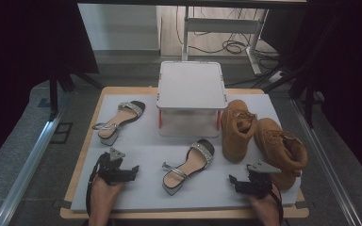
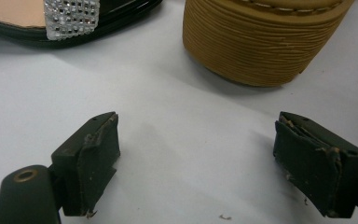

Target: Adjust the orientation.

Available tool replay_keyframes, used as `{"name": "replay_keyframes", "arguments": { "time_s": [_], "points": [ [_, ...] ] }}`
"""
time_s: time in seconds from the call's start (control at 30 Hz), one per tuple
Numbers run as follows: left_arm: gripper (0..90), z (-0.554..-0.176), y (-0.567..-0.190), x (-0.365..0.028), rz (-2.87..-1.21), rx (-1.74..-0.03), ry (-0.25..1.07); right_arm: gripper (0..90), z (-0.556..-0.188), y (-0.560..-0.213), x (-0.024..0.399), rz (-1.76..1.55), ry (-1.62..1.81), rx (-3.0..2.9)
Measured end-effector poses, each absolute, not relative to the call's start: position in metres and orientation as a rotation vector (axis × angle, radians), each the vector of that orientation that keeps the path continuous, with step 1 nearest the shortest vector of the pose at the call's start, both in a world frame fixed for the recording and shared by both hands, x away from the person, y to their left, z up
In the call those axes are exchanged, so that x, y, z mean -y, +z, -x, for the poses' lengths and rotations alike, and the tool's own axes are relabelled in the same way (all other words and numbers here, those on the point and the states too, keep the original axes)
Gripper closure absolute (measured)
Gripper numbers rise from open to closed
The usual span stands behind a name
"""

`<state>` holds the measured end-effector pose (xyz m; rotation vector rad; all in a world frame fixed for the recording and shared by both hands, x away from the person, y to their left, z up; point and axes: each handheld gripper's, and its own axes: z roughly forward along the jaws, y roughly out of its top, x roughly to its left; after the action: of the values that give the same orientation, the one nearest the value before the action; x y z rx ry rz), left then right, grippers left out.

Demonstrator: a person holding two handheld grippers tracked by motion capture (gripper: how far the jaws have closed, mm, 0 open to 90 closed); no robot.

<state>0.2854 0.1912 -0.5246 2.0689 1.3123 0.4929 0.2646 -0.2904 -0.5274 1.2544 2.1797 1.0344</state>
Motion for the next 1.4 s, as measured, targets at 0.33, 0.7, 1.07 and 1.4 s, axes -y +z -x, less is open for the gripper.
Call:
{"name": "replay_keyframes", "arguments": {
  "time_s": [0.33, 0.7, 1.07, 1.4],
  "points": [
    [10.0, -0.2855, -0.5249, -0.1916, -2.062, -1.314, 0.491, 15.3, -0.2641, -0.5276, 0.2908, -1.255, 1.038, -2.176],
    [10.1, -0.2855, -0.525, -0.1916, -2.062, -1.313, 0.491, 15.5, -0.2639, -0.5277, 0.2909, -1.254, 1.04, -2.175],
    [12.6, -0.2847, -0.5246, -0.1916, -2.06, -1.305, 0.495, 15.7, -0.2637, -0.5277, 0.2912, -1.253, 1.042, -2.176],
    [20.0, -0.2815, -0.5222, -0.1925, -2.038, -1.326, 0.56, 15.7, -0.2635, -0.5278, 0.2911, -1.251, 1.04, -2.175]
  ]
}}
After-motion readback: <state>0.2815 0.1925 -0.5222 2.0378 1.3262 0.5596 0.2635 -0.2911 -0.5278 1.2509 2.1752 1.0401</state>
